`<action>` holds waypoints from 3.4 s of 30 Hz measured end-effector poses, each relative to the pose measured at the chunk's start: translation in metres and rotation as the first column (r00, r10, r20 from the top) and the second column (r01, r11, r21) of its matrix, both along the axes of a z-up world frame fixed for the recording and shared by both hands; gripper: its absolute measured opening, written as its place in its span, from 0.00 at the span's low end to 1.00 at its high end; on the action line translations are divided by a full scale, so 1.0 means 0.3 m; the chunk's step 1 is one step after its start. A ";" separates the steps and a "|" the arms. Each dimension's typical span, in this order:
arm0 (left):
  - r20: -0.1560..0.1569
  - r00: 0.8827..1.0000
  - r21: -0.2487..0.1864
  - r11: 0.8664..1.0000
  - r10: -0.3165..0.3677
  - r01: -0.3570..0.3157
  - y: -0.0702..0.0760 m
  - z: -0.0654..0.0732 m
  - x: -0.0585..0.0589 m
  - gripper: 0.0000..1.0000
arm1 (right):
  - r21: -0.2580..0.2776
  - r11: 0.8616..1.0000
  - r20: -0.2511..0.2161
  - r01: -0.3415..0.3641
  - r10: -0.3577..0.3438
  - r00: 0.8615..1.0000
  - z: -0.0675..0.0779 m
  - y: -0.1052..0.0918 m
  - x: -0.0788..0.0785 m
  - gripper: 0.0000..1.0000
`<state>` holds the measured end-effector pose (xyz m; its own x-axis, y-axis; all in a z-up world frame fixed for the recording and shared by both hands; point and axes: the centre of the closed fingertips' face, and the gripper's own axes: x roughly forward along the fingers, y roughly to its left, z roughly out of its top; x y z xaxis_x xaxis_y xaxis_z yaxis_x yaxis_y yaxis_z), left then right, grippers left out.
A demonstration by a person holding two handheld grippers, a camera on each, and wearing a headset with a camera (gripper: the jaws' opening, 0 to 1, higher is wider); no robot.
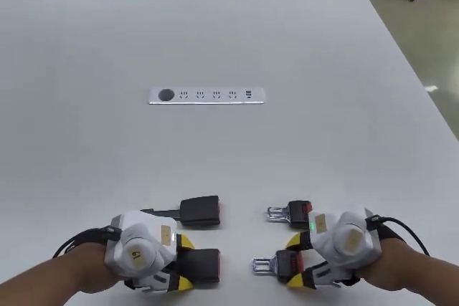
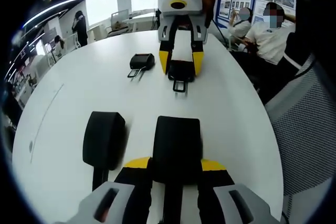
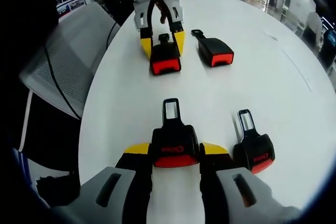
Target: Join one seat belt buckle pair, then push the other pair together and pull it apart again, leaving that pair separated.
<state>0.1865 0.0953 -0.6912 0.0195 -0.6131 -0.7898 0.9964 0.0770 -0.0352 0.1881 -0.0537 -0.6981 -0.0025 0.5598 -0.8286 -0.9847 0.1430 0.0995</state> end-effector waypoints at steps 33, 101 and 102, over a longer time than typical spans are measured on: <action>0.000 1.000 0.032 1.000 0.000 0.000 0.001 -0.004 0.005 0.34 | 0.103 0.994 0.004 -0.021 0.021 1.000 0.030 0.223 -0.009 0.33; 0.005 1.000 0.028 0.999 -0.019 0.019 -0.001 -0.012 0.003 0.33 | 0.209 0.978 0.028 -0.007 0.001 1.000 0.042 0.301 -0.013 0.32; 0.005 1.000 0.021 1.000 -0.022 0.022 -0.002 -0.009 0.001 0.33 | 0.212 0.977 0.029 -0.007 0.001 1.000 0.044 0.296 -0.014 0.32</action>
<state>0.1869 0.0949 -0.6939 0.0104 -0.5963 -0.8027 0.9980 0.0557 -0.0284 0.1840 0.0352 -0.6848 0.0164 0.7230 -0.6906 -0.9881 0.1173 0.0993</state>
